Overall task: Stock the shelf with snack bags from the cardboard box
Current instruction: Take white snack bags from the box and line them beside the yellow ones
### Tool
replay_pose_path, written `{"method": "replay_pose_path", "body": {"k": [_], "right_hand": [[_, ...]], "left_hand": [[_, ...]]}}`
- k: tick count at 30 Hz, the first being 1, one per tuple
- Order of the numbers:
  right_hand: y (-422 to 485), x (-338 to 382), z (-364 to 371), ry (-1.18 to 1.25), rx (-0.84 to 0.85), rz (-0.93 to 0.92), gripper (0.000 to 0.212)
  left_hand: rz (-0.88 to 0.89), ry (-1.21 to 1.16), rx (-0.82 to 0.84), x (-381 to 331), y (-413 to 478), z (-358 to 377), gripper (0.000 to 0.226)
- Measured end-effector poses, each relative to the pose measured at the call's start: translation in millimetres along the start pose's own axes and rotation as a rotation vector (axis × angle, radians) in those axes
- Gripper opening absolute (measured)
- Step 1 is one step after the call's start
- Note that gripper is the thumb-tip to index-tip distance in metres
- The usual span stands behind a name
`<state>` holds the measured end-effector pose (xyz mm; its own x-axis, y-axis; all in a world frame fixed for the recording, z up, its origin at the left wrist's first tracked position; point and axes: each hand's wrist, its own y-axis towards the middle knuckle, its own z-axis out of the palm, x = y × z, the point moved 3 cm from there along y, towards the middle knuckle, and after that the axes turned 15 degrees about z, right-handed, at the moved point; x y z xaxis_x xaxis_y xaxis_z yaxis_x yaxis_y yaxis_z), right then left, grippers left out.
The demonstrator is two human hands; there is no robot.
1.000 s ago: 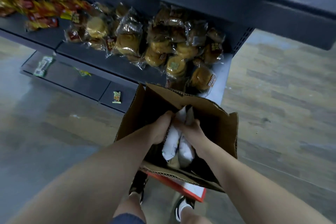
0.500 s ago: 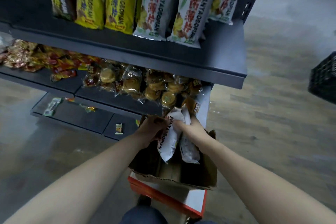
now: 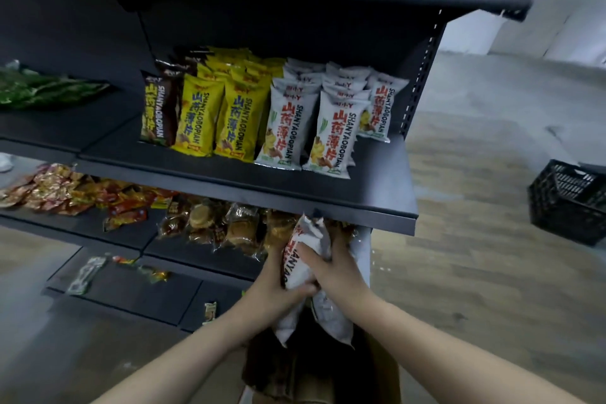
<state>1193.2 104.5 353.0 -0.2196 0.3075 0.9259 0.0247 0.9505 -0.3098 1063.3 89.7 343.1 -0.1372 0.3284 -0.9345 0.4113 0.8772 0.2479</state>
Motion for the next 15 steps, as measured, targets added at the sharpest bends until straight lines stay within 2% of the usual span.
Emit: {"method": "replay_pose_path", "body": {"k": [2, 4, 8, 12, 15], "right_hand": [[-4, 15, 1, 0.002, 0.001, -0.039, 0.040], [-7, 34, -1, 0.000, -0.006, -0.081, 0.035], [-7, 75, -9, 0.046, -0.029, -0.134, 0.035], [-2, 110, -19, 0.167, -0.056, -0.157, 0.060], [0, 128, -22, 0.331, 0.008, -0.039, 0.045]], "left_hand": [[0.018, 0.021, 0.109, -3, -2, -8, 0.106], [0.016, 0.045, 0.124, -10, 1, -18, 0.116], [0.109, 0.065, 0.090, -38, 16, -37, 0.109], [0.156, 0.041, 0.126, -64, 34, -53, 0.111], [0.143, -0.022, 0.088, -75, 49, -63, 0.103]]}}
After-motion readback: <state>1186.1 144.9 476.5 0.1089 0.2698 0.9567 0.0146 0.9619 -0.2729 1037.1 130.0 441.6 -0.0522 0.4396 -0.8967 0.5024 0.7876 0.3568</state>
